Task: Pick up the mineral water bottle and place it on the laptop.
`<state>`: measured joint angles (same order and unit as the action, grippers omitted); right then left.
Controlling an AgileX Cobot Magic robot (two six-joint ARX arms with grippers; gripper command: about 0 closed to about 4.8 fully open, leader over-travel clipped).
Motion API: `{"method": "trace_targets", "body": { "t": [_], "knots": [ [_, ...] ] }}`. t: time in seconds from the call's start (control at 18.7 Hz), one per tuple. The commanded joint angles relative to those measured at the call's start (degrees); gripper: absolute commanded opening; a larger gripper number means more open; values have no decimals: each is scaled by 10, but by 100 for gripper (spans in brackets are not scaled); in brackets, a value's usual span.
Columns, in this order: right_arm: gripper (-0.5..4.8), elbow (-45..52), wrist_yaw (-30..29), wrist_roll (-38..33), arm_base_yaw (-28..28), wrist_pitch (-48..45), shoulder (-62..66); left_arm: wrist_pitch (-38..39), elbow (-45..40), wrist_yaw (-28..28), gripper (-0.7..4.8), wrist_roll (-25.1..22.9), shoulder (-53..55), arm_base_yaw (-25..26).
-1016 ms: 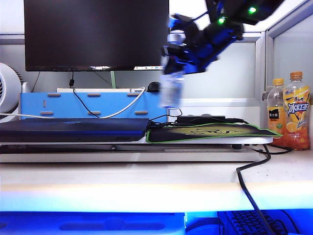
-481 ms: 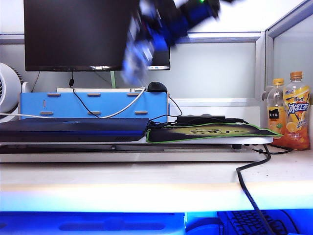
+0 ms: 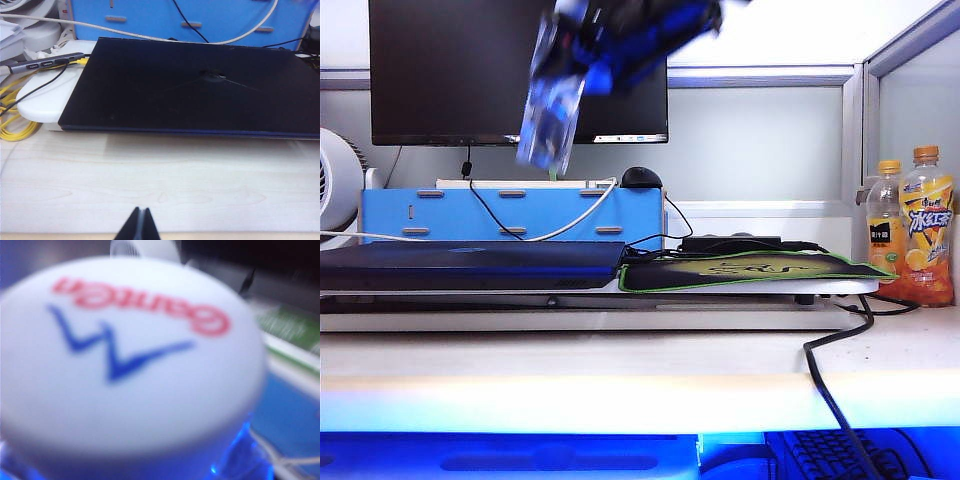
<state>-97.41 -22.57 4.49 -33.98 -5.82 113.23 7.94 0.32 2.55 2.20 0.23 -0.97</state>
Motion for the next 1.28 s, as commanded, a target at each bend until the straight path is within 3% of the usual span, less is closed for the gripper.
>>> {"method": "trace_targets", "body": {
  "t": [0.05,0.37,1.28],
  "knots": [
    [108,-34,2,0,-5,-34,20,-3,1,2,-2,0,0,1],
    [108,-92,10,5,-16,-13,78,-3,1,2,-2,0,0,1],
    [107,-92,38,48,-30,35,107,-3,1,2,-2,0,0,1]
  ]
}}
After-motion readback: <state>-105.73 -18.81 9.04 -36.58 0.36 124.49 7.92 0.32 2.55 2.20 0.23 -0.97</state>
